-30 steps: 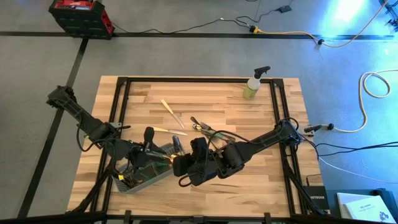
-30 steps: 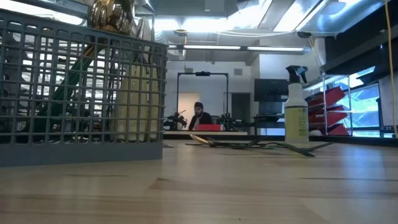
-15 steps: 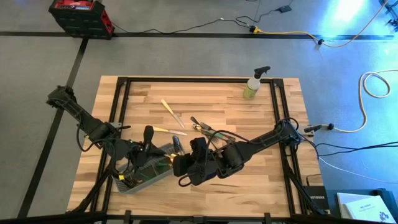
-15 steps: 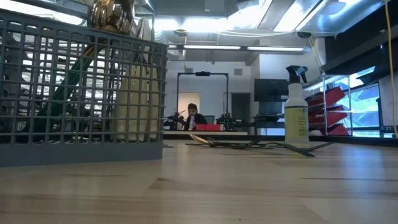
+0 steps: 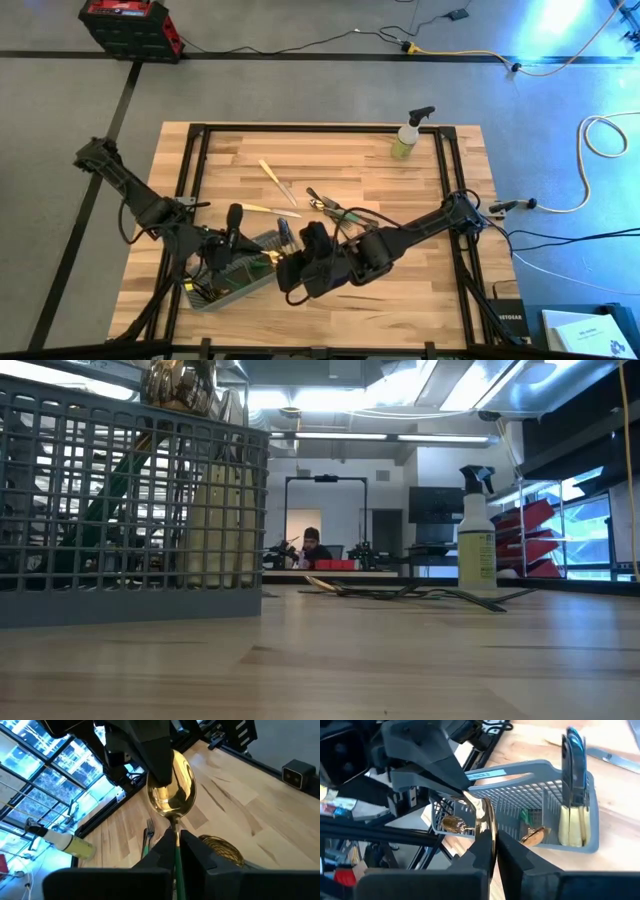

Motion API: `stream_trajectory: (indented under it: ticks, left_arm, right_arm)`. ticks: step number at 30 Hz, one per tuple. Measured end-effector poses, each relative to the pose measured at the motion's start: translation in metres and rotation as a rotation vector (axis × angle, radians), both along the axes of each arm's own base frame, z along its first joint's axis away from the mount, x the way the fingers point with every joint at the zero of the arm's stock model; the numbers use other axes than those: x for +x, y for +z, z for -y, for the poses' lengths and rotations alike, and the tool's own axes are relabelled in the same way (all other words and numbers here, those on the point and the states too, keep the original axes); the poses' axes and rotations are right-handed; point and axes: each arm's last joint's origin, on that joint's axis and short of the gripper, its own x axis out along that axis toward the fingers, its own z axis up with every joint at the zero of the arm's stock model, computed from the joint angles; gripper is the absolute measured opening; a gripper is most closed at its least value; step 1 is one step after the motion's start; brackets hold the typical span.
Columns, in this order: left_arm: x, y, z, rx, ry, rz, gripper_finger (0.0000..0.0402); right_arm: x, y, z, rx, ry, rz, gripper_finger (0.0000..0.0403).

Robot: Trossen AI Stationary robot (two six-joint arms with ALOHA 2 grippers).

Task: Sort silverware
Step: Put the spoon into the silverware tray

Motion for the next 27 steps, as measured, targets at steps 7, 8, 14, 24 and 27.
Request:
stream_trajectory:
  ticks: [7, 8, 14, 24, 27]
  left_arm:
    - [-0.004, -0.002, 0.005, 0.033, 0.014, 0.000, 0.0000]
    - [-0.004, -0.002, 0.005, 0.032, 0.013, 0.000, 0.0000]
    - [-0.006, 0.000, 0.009, -0.010, 0.012, 0.017, 0.0000]
    - [-0.009, 0.019, 0.013, -0.040, 0.031, 0.088, 0.0000]
    - [-0.008, 0.028, 0.011, -0.051, 0.050, 0.111, 0.0000]
  right_arm:
    - [0.000, 0.004, -0.002, -0.070, 0.026, 0.026, 0.0085]
    - [0.000, 0.005, -0.002, -0.077, 0.022, 0.028, 0.0101]
    - [-0.001, 0.005, 0.000, -0.159, 0.029, 0.021, 0.0189]
    - [-0.016, 0.006, 0.002, -0.717, -0.057, -0.097, 0.0238]
    - [-0.023, 0.010, -0.001, -0.915, -0.092, -0.139, 0.0239]
